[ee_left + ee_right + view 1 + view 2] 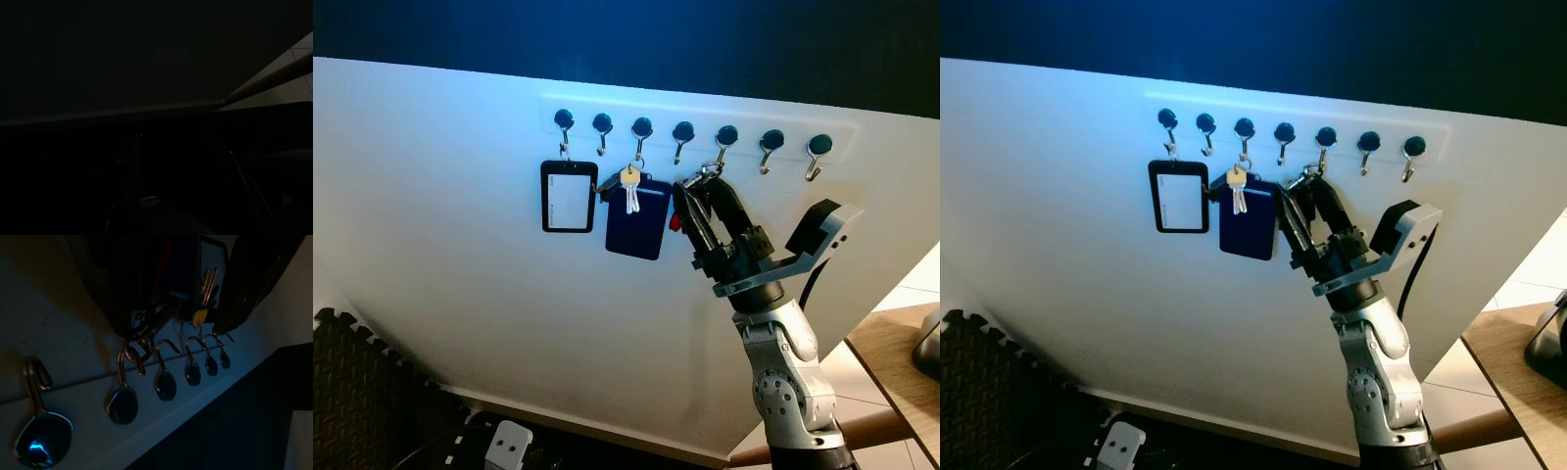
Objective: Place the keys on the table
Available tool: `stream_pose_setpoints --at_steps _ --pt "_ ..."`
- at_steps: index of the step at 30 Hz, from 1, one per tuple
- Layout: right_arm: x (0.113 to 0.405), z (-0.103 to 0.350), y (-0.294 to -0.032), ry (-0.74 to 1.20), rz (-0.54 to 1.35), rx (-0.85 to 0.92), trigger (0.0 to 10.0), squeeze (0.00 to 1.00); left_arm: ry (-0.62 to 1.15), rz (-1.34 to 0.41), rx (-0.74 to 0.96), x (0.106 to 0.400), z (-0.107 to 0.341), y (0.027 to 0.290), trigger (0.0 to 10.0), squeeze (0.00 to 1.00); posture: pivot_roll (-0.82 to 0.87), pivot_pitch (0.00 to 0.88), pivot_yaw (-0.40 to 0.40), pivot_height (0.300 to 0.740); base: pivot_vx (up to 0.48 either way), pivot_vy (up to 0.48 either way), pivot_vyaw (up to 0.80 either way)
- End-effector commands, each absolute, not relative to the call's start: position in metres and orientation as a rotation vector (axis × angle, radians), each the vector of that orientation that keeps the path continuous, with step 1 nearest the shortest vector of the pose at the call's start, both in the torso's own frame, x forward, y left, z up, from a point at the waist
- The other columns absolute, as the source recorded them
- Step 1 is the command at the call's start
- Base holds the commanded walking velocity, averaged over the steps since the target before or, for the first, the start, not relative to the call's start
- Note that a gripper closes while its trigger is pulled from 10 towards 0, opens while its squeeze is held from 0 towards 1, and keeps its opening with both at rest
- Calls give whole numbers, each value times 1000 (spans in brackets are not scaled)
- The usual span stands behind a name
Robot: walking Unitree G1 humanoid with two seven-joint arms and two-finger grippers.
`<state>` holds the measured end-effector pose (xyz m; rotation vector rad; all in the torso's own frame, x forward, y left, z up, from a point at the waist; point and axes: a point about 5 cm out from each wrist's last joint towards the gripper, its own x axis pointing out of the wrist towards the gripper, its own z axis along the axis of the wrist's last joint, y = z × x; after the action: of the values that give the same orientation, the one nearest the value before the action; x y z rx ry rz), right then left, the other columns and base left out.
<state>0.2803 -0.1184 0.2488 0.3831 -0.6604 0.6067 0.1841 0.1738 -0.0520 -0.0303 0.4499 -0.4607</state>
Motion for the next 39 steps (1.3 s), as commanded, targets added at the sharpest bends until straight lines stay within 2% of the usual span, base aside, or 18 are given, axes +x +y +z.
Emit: stream_pose_setpoints --at_steps 1,22,32,39 --pt "276 258 -115 -698 642 378 10000 0 486 -455 -20 177 -56 179 10000 0 90 132 -32 740 0 0 0" --pt "268 262 -109 -701 670 406 10000 0 502 -450 -19 174 -58 180 10000 0 89 135 -30 740 0 0 0" --pt "263 288 -104 -768 728 458 10000 0 502 -450 -18 177 -57 181 10000 0 88 135 -29 740 0 0 0" --pt "264 286 -104 -753 732 459 10000 0 496 -451 -20 177 -57 180 10000 0 87 135 -32 740 0 0 0"
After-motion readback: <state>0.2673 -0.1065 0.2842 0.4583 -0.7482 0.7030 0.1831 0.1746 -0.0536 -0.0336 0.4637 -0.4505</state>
